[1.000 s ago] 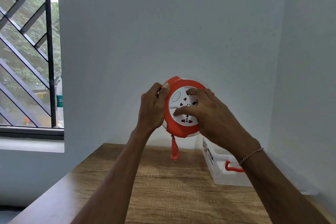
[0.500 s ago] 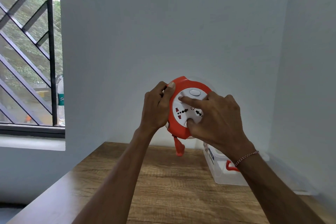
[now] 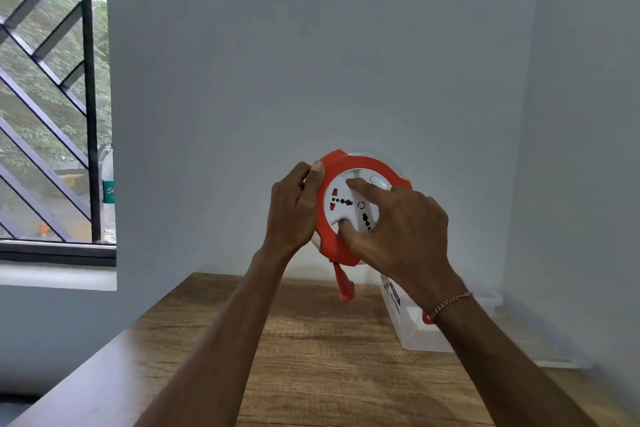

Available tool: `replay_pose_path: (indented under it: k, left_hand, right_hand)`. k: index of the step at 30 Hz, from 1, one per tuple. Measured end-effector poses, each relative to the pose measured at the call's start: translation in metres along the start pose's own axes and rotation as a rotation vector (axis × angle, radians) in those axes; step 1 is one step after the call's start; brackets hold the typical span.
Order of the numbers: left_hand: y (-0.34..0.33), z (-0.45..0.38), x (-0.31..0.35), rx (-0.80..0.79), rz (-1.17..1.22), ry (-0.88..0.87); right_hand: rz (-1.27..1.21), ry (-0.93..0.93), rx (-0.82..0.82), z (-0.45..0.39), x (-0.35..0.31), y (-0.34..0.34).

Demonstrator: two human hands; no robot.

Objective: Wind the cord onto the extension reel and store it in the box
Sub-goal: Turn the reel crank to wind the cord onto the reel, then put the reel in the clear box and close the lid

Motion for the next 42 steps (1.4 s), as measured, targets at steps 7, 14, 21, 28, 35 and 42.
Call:
replay_pose_path:
  k: [7,14,21,28,35,42]
  left_hand:
    - [0.006,0.0,-0.011,-0.013,-0.012,0.069]
    - [-0.004,0.006,-0.007,-0.035,0.044,0.126]
    - [-0.036,0.021,0.007,-0.076,0.181,0.215]
    - [-0.071,0.035,0.024,-0.212,0.215,0.225]
    - [-0.107,0.058,0.016,-0.282,0.041,0.251]
    - [-0.184,0.116,0.01,-0.626,-0.263,0.138]
  right_hand:
    - [-0.271,-0.03,0.001,-0.009,0.02,0.019]
    - [-0.526,-0.499,0.025,0.013,0.089,0.005]
    - [-1.276,-0.802,-0.268,0.051,0.086,-0.043]
    - [-1.327,-0.969,-0.055,0.069,0.117,-0.029]
    - [-1.234,-1.073,0.029,0.08,0.169,0.0]
    - [-1.145,-1.096,0.094,0.087,0.217,0.032]
Point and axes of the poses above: each hand's wrist, its own z-axis away from the middle knuckle, its own y-axis out of the back of the hand, x = y × z, the point moved 9 cm from there along -z, towards the middle knuckle, and after that the axes turned 4 degrees about -y, right-handed, at the moved point
